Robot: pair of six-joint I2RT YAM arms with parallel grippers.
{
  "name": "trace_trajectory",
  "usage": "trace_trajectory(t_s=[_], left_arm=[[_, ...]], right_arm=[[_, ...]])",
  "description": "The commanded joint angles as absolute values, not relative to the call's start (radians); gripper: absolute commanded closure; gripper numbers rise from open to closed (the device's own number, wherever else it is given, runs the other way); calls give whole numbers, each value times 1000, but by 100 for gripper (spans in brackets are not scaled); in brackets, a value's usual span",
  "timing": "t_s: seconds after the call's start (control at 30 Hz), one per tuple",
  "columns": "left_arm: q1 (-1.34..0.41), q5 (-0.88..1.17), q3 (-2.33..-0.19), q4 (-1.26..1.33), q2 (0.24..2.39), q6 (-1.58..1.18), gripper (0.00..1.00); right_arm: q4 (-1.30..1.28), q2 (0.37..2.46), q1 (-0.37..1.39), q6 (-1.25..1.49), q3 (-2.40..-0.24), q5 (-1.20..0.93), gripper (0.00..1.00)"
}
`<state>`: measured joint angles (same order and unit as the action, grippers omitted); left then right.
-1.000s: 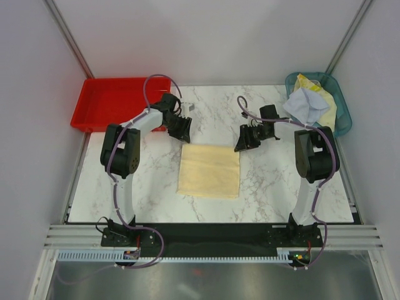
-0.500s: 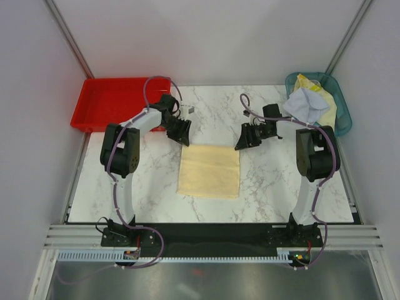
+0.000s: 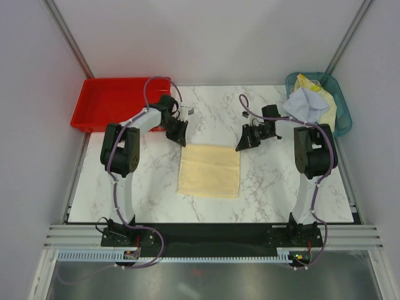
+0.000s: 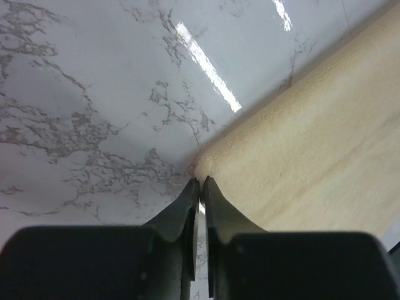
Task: Fold and stack the towels
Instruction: Fold the towel
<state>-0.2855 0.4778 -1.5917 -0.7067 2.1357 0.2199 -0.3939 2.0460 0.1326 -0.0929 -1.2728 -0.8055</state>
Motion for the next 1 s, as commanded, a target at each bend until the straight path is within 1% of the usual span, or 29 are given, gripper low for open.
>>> trace_trajectory(t_s=[0.0, 0.03, 0.07, 0.4, 0.53, 0.67, 0.8, 0.97], left_arm=[[-281, 521, -1655, -710, 2155, 255, 92], [-282, 529, -1664, -710, 2160, 250, 98], [-281, 540, -1670, -710, 2166, 245, 98], [-281, 535, -1791, -693, 2218, 181, 98], [-287, 485, -1807, -670, 2186, 155, 98], [-298, 430, -1732, -617, 2096, 143, 98], [-302, 413, -1599, -552, 1988, 120, 98], [-310, 365, -1479, -499, 1921, 100, 98]], right_arm=[[-394, 2056, 126, -127, -1299, -807, 92], [-391, 2051, 118, -127, -1299, -804, 97], [-388, 2049, 115, -126, -1301, -801, 100], [-370, 2054, 106, -104, -1379, -730, 100], [-354, 1987, 121, -87, -1348, -667, 100], [-324, 1892, 124, -71, -1287, -615, 100], [-276, 1810, 141, -8, -1210, -595, 100], [-218, 1685, 227, 41, -1082, -505, 100]])
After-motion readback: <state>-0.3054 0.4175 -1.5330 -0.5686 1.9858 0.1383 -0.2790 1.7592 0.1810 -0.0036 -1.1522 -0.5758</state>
